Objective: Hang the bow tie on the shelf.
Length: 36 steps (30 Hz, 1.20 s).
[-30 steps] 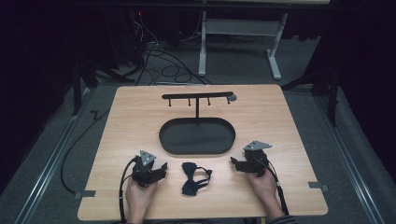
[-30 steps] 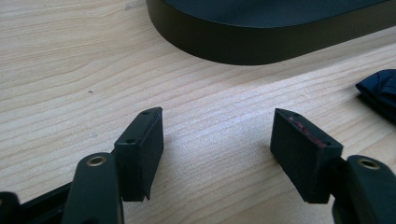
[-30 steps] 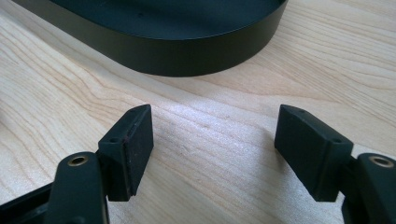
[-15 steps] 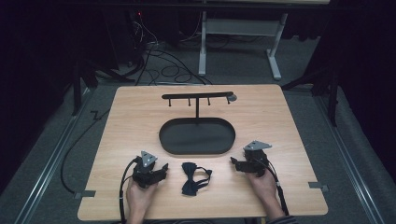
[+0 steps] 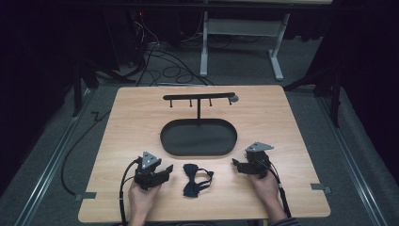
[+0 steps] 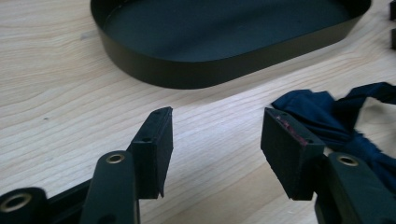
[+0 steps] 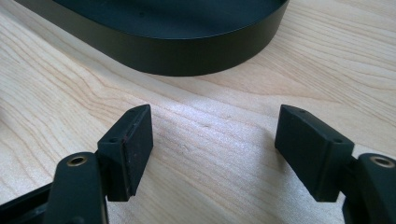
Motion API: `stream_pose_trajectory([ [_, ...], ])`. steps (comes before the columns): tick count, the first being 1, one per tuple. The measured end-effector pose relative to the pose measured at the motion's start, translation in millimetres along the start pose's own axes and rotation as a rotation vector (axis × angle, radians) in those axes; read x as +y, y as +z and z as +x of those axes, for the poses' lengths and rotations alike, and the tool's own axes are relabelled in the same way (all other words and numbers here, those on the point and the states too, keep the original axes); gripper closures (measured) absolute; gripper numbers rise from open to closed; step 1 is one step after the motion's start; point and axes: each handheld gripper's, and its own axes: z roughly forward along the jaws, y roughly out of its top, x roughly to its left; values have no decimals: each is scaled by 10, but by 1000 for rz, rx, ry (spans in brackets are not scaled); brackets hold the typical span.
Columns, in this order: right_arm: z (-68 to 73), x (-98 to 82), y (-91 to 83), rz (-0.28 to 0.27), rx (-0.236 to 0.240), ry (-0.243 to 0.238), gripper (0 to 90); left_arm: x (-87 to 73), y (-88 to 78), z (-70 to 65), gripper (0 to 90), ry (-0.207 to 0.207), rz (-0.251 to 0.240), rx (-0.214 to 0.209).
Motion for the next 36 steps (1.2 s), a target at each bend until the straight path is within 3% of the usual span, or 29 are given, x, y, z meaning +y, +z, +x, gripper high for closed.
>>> stream_pose_trajectory([
  [12, 1, 0, 0, 0, 0, 1, 293, 128, 32, -221, 501, 49, -10, -116],
  [19, 3, 1, 0, 0, 1, 2, 292, 210, 129, -387, 539, 109, 9, -168],
  [36, 4, 0, -1, 1, 1, 3, 292, 216, 350, -628, 636, 185, 18, -236],
])
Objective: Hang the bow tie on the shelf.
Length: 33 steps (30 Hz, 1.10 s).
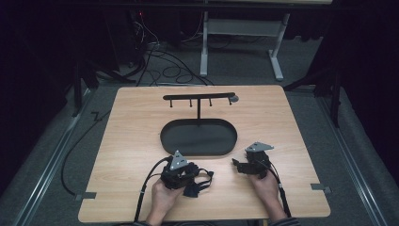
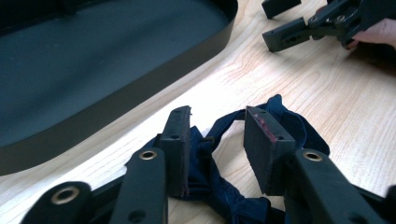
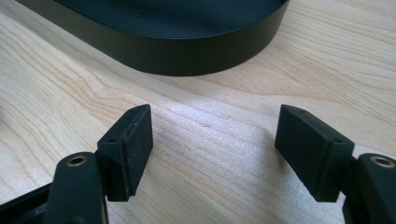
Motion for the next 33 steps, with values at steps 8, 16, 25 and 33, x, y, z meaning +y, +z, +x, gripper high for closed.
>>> stream_pose_trajectory([
  [8, 0, 0, 0, 0, 0, 0, 292, -14, 70, -9, 702, 8, 14, -3],
  [16, 0, 0, 0, 0, 0, 0, 292, -24, 98, -2, 816, 18, 30, -10],
  [25, 0, 0, 0, 0, 0, -1, 291, -32, 78, -15, 872, 24, 24, -17],
  [33, 0, 0, 0, 0, 0, 0, 291, -19, -33, -14, 873, 23, -14, -8],
])
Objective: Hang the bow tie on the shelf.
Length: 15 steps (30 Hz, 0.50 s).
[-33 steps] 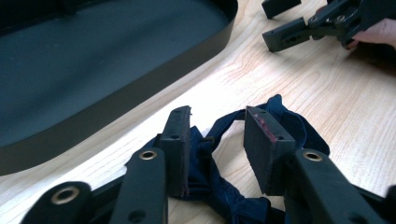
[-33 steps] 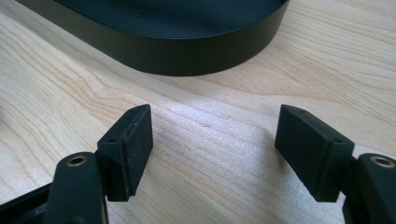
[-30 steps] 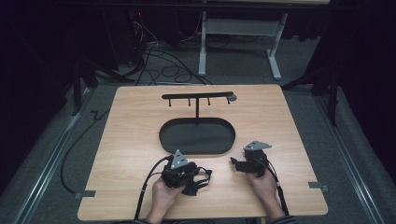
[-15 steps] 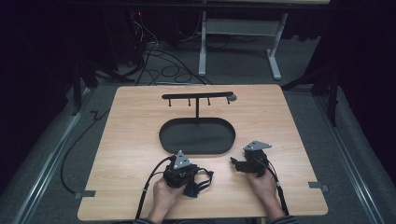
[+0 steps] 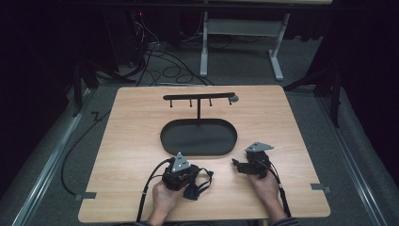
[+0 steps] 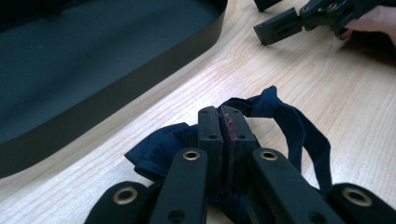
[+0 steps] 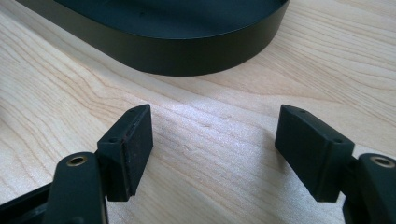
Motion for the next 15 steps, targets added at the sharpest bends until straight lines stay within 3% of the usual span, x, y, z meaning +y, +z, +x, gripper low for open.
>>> stream_pose_trajectory([
  [9, 0, 0, 0, 0, 0, 0, 292, 27, -124, 23, 873, -11, -45, -3],
  [15, 0, 0, 0, 0, 0, 0, 291, 83, -242, 46, 873, -7, -76, 17],
])
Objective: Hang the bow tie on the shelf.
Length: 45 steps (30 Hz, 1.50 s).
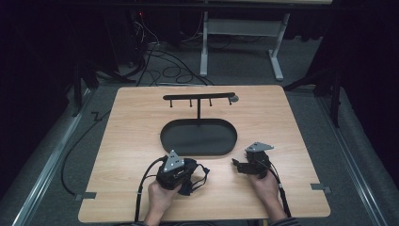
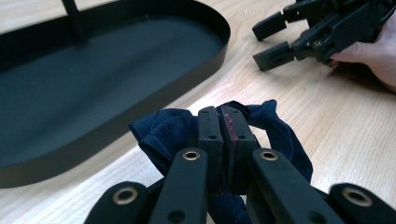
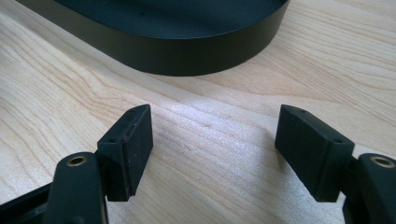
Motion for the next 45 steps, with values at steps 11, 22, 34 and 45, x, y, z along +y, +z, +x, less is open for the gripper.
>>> stream_pose_trajectory([
  [11, 0, 0, 0, 0, 0, 0, 292, 85, -127, 57, 873, 5, -33, 28],
  [22, 0, 0, 0, 0, 0, 0, 292, 196, -196, 116, 874, 21, -53, 60],
  [34, -1, 0, 0, 0, 0, -1, 291, 392, -242, 190, 874, 22, -78, 99],
  [45, -4, -1, -1, 1, 1, -3, 290, 647, -288, 250, 875, 44, -89, 134],
])
